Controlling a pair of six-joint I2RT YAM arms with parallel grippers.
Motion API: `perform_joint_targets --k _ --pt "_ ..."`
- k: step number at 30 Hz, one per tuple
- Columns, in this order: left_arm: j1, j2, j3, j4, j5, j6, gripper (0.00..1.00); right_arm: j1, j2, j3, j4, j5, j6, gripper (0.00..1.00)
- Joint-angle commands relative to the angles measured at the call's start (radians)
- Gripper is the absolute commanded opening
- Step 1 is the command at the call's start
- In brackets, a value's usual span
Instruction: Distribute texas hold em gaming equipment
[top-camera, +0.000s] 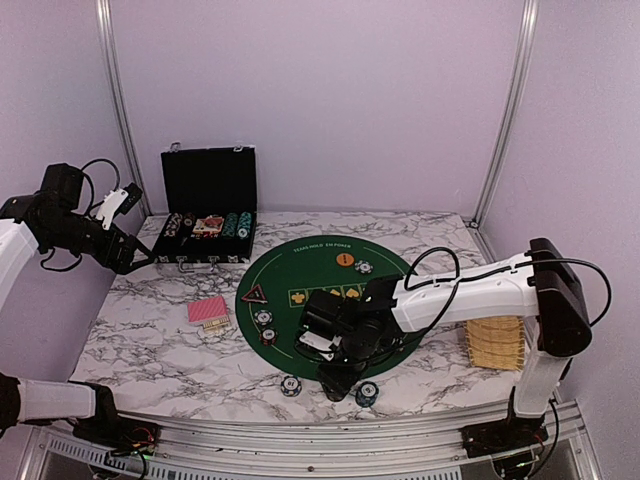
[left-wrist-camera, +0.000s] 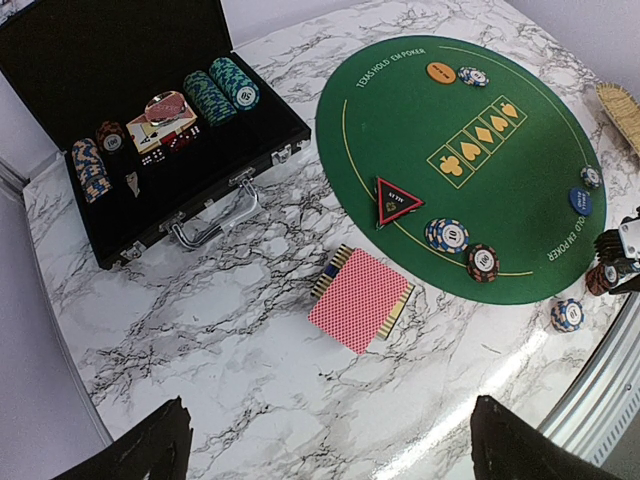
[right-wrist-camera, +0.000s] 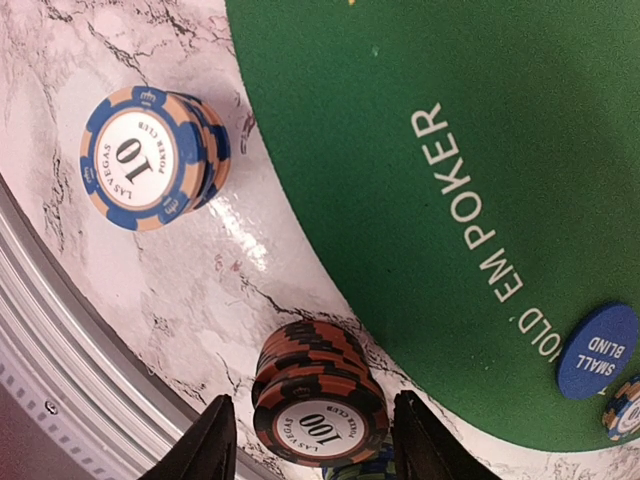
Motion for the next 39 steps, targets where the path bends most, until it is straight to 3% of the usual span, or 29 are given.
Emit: perform_joint_targets --k 1,9,12,15,21,39 --pt "-0.003 -0.008 0.021 -0.030 0.009 0.009 0.99 0.005 0.006 0.004 0.014 0.004 -0.007 0.51" --pt "-0.003 -0.007 0.019 -0.030 0.006 0.010 0.99 0.005 0.005 0.003 0.008 0.002 -0.010 0.39" --pt "-0.003 -0.010 0.021 -0.030 0.002 0.012 0.99 0.005 0.005 -0.002 0.007 0.000 -0.012 0.40" --pt "-0.003 -0.010 0.021 -0.030 0.002 0.012 0.99 0.005 0.004 -0.002 0.005 -0.001 -0.012 0.47" --pt "-0.003 -0.011 0.021 -0.030 0.002 0.012 0.99 0.005 0.005 -0.002 0.004 -0.001 -0.016 0.48" --pt "-0.003 -0.012 0.024 -0.030 0.000 0.013 0.99 0.005 0.013 -0.014 -0.004 -0.003 -0.029 0.35"
